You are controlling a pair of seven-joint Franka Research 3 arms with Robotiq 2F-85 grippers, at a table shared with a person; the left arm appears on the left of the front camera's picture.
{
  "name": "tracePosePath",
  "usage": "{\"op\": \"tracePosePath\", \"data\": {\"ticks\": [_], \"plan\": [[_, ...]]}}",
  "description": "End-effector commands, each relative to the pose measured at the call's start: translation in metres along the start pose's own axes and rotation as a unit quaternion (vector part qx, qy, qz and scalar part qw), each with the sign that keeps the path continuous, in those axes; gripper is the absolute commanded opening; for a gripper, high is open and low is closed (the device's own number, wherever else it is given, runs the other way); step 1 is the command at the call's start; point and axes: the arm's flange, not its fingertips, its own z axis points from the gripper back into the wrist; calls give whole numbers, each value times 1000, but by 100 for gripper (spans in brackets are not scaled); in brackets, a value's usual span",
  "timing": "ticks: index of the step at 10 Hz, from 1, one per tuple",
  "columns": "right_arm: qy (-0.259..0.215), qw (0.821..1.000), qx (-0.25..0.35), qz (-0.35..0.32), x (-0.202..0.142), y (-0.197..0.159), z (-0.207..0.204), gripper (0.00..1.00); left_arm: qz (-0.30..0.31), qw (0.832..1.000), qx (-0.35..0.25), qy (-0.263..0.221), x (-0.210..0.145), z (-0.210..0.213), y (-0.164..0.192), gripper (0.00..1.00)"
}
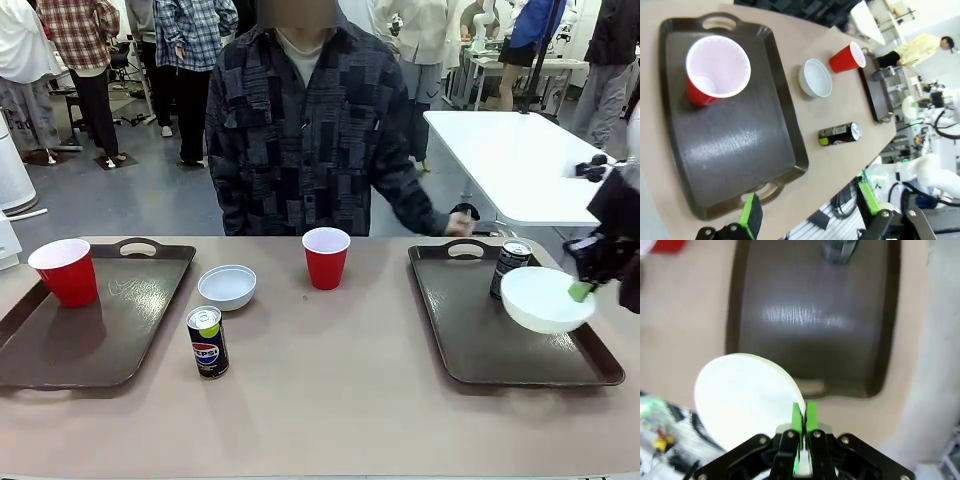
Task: Prepare tableware on both trays.
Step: Pick up a Picnic Bowl from the table and place it on a Handle tray.
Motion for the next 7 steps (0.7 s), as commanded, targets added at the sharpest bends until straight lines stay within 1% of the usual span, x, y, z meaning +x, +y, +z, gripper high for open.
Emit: {"op": "tracePosePath", "data": {"ticks": [1,3,7], "plan": [[15,999,18,-25,49,-2,-37,4,7,1000,-4,-6,1,1,-1,100],[42,999,4,-30,61,-5,-71,4,7,1000,-4,-6,1,1,-1,100],[46,998,-8,-41,68,-10,-91,4,7,1000,-4,-6,1,1,-1,100]]}}
